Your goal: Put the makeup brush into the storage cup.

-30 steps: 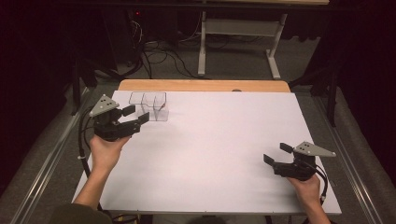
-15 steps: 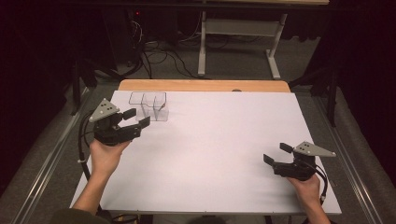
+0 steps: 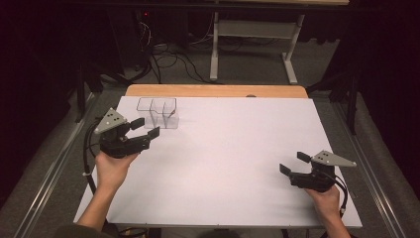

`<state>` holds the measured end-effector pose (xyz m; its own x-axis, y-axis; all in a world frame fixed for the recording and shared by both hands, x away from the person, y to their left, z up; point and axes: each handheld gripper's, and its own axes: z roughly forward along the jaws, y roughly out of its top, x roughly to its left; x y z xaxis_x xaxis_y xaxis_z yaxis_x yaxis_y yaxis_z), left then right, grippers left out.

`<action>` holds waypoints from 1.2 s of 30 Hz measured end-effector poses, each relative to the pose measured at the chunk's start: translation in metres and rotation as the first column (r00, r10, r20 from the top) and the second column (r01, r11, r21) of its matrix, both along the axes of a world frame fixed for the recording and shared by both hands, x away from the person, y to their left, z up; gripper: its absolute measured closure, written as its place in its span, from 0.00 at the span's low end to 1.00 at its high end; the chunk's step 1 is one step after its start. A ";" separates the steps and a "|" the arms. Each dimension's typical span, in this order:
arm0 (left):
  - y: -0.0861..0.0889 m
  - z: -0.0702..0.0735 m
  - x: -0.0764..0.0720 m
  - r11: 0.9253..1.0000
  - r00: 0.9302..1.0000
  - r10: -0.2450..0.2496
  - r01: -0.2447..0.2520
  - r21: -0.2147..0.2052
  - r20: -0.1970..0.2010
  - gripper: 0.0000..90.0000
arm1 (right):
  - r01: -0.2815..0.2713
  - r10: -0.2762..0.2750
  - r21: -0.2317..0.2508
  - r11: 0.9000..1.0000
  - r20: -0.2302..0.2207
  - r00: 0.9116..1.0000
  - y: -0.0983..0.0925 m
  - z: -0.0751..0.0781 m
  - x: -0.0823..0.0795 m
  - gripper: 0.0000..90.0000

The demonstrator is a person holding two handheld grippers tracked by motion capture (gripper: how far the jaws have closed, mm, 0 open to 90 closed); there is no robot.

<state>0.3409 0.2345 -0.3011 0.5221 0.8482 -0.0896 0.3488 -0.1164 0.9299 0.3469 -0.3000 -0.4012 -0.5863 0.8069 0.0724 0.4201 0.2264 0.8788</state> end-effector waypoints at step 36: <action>-0.007 -0.025 -0.011 1.000 0.999 -0.024 0.024 -0.015 -0.027 0.37 | -0.003 0.003 0.001 1.000 -0.003 1.000 0.001 0.000 0.000 0.19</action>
<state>0.3300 0.2273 -0.3260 0.5394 0.8339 -0.1168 0.3713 -0.1110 0.9218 0.3471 -0.2990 -0.4017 -0.5884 0.8051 0.0751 0.4221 0.2266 0.8778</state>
